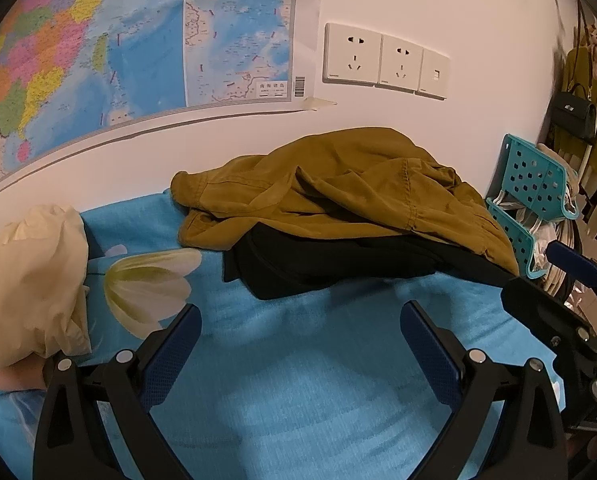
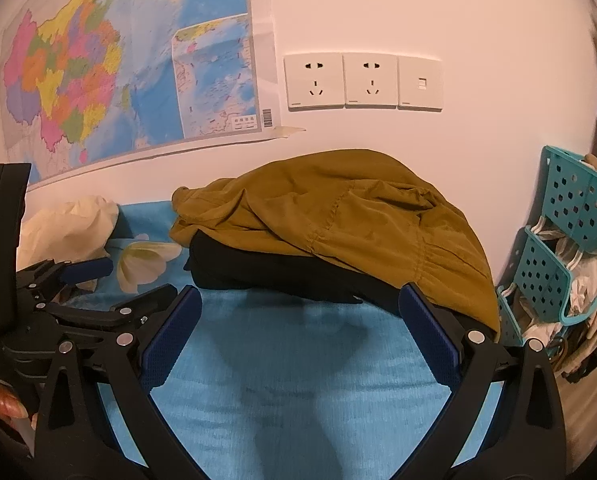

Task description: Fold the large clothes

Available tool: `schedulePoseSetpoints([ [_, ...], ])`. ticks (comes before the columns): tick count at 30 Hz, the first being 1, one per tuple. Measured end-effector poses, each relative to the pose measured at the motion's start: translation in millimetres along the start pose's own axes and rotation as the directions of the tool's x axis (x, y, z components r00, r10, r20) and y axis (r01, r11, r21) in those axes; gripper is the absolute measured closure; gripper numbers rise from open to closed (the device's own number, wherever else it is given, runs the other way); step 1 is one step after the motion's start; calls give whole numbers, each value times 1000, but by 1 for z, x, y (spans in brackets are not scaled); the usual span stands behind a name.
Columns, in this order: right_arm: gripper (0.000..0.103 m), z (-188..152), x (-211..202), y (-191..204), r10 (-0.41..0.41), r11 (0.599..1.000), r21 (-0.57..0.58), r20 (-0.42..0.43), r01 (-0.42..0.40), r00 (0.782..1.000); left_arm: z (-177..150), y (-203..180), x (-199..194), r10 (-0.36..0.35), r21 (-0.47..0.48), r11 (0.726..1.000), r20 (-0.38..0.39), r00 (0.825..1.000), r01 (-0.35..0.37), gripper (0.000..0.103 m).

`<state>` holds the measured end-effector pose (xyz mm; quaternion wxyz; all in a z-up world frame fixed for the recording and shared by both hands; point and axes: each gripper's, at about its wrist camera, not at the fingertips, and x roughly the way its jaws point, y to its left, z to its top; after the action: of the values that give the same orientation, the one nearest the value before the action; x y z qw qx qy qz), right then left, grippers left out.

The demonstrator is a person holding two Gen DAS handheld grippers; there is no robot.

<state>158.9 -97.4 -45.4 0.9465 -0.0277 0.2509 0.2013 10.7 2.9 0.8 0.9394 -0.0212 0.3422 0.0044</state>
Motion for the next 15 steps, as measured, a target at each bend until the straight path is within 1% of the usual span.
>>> schedulePoseSetpoints([
  [5, 6, 5, 8, 3, 14, 999, -31, -10, -15, 1000, 2, 5, 7, 1, -10, 1000, -16, 1000, -2, 7],
  [7, 6, 11, 17, 5, 29, 998, -48, -20, -30, 999, 5, 13, 12, 23, -24, 999, -22, 999, -24, 7],
  [10, 6, 24, 37, 10, 36, 994, -104, -38, -39, 999, 9, 32, 24, 61, -54, 997, -41, 997, -63, 7],
  [15, 6, 54, 98, 30, 44, 967, -244, -108, -70, 993, 16, 70, 43, 140, -108, 983, -74, 987, -147, 7],
])
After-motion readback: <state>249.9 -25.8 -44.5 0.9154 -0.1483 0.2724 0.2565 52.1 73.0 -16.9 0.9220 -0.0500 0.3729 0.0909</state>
